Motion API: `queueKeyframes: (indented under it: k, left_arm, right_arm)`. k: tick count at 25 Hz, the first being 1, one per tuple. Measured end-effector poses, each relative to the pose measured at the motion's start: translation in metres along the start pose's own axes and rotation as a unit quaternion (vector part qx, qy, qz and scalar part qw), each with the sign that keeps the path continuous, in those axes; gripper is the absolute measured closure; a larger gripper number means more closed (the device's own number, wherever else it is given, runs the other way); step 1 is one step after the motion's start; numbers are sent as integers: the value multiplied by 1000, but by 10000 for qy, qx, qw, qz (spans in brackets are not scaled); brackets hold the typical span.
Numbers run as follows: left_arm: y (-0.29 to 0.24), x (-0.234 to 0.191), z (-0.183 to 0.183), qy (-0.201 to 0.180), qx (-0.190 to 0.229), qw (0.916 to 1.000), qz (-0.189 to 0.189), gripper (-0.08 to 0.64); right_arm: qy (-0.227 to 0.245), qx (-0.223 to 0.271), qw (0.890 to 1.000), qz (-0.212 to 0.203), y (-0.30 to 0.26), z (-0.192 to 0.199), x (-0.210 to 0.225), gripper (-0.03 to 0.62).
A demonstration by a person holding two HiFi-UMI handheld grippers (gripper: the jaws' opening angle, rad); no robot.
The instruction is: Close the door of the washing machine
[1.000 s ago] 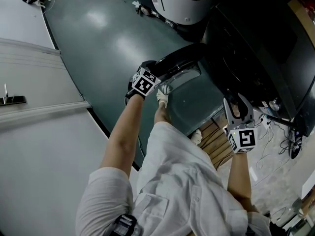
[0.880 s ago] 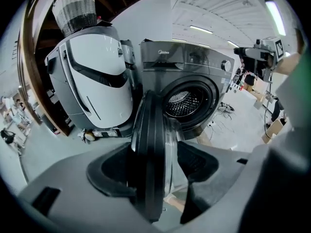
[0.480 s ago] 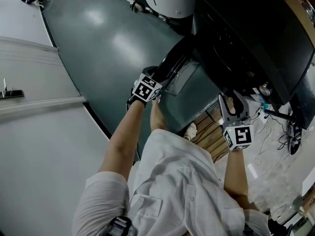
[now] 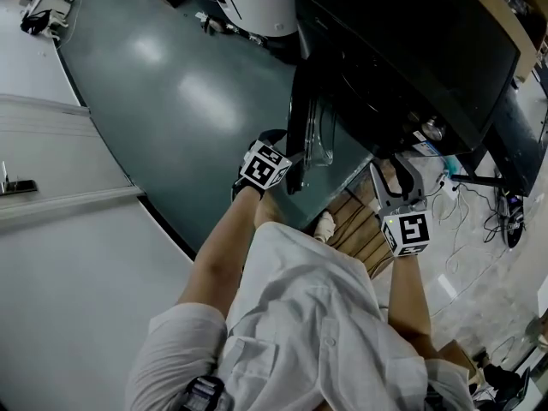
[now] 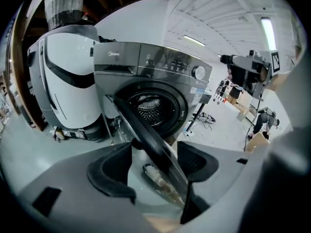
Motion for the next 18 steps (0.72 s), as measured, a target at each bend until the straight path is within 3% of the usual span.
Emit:
queueKeyframes:
  k: [8, 18]
  left_arm:
    - [-56, 47, -35, 4, 143, 9989, 438, 270]
    - [-91, 80, -82, -467, 169, 9945, 923, 267]
  right_arm:
    - [15, -147, 9985, 533, 35, 16, 36, 416]
    - [-149, -191, 9937, 1091, 57, 22, 60, 416]
Point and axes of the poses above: the fingertips, and each gripper's own axes: y backward along the fingers, x to its right, z out of its underside, the point moved 2 cm from there along y, backward along the fingers, and after that the axes turned 7 degrees about z, right-handed, at the moved point
